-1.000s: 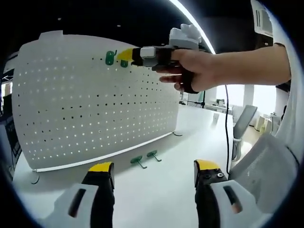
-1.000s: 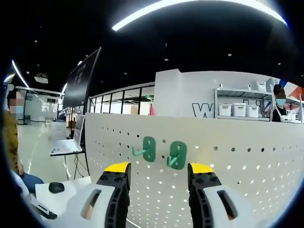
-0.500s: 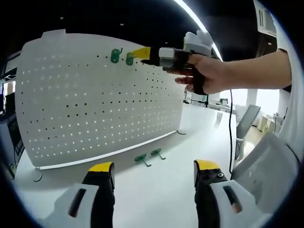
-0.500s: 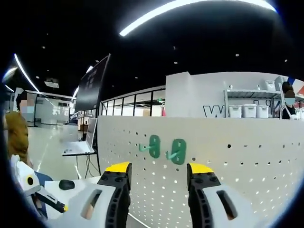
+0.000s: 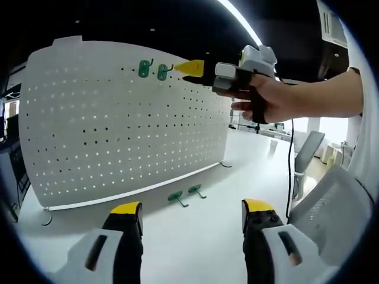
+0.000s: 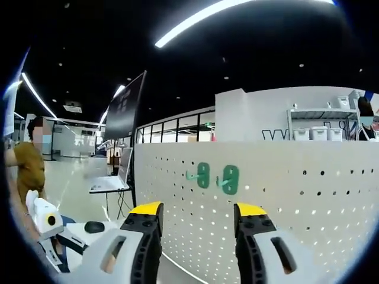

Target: Insert the hook assembly into the mounting plate slot until the hook locks in place.

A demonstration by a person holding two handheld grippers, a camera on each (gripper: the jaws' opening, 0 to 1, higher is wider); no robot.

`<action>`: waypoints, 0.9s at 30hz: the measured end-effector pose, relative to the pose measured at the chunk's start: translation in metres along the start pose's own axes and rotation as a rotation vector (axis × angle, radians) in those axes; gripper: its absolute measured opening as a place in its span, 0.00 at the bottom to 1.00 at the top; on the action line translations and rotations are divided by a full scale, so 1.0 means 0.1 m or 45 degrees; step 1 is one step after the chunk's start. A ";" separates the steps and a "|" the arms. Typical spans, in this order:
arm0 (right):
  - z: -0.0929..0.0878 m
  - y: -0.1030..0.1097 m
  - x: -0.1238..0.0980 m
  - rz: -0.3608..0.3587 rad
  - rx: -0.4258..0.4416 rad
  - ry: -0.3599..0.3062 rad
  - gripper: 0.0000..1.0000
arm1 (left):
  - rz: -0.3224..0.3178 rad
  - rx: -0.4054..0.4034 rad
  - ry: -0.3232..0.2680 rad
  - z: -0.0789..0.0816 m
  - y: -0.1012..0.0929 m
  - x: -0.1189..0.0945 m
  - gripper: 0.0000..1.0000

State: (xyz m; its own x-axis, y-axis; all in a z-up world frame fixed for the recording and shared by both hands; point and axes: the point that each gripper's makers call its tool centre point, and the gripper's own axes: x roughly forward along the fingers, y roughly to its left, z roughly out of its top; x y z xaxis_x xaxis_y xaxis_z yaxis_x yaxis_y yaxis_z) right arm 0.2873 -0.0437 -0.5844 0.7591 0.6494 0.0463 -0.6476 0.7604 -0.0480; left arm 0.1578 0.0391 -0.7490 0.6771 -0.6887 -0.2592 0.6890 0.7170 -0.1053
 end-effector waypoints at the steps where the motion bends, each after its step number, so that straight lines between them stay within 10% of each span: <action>1: -0.04 0.01 -0.03 0.003 -0.008 0.013 0.47 | 0.000 0.000 0.001 0.00 0.00 0.00 0.70; 27: -0.72 0.13 -0.66 0.004 0.031 0.187 0.49 | 0.019 -0.016 -0.006 0.05 0.06 -0.02 0.70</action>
State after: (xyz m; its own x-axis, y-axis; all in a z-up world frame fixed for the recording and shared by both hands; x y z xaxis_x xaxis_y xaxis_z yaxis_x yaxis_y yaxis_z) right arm 0.2338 -0.0769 -0.6598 0.7572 0.6455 -0.1001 -0.6503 0.7593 -0.0238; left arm 0.1618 0.0444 -0.7445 0.6888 -0.6782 -0.2562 0.6754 0.7287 -0.1131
